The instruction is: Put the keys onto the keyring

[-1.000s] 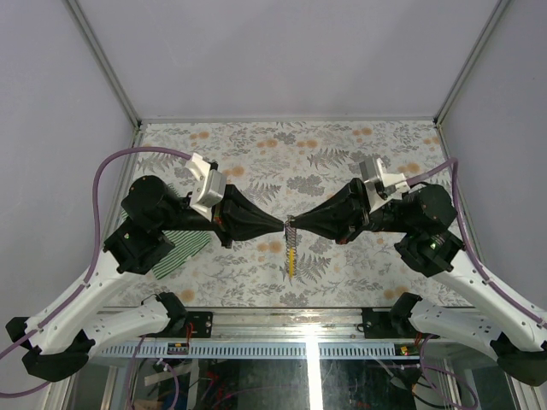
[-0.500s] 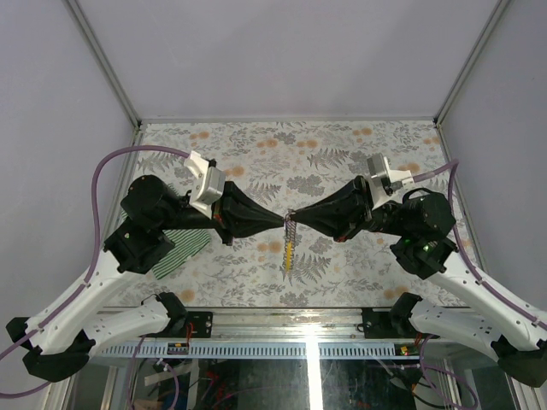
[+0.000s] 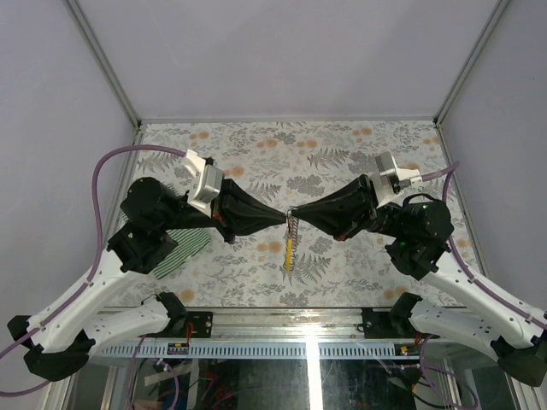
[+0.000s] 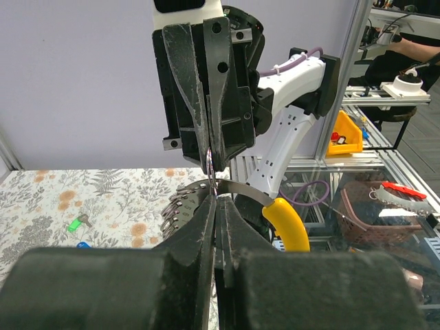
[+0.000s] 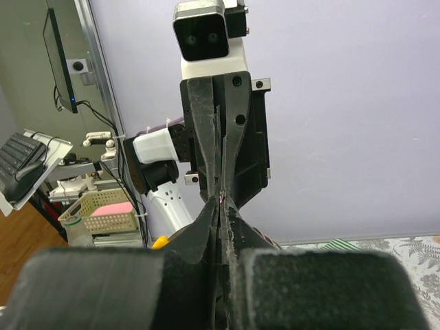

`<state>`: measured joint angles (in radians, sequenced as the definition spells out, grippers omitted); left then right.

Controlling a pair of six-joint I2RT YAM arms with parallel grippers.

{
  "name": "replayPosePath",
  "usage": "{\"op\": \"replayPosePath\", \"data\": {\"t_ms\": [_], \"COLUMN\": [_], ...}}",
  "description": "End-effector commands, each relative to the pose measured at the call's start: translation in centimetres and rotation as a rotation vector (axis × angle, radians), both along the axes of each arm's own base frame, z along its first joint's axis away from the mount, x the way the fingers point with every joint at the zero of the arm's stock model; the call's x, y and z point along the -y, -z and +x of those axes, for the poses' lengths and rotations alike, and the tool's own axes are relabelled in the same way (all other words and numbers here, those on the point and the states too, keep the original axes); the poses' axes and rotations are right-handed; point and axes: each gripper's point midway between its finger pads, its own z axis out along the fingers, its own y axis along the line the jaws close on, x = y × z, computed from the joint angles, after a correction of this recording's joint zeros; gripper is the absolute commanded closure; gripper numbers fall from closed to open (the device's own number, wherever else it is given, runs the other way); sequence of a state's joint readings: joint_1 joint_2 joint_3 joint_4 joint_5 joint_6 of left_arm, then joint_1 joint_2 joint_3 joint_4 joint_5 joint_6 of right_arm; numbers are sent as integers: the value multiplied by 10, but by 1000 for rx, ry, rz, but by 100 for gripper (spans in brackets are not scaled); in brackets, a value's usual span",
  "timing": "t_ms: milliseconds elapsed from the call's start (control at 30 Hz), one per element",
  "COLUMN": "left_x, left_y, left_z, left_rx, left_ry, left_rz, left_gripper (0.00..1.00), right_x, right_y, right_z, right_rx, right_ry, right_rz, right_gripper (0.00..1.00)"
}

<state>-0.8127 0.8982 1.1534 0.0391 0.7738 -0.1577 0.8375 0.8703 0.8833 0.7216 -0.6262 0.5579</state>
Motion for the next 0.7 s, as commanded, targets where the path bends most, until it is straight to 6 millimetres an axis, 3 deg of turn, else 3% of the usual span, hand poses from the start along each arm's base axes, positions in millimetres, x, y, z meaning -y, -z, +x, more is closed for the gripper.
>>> {"op": "replayPosePath", "data": {"t_ms": [0, 667], "left_x": [3, 14], "left_y": [3, 7], "left_z": [1, 1], "left_rx": [-23, -58], "left_ry": [6, 30], "left_rz": [-9, -40], "left_gripper": [100, 100], "right_x": [27, 37], "right_y": [-55, -65], "right_z": [-8, 6], "right_rx": [85, 40], "right_ry": [50, 121], "right_rz": [227, 327], "right_gripper": [100, 100]}}
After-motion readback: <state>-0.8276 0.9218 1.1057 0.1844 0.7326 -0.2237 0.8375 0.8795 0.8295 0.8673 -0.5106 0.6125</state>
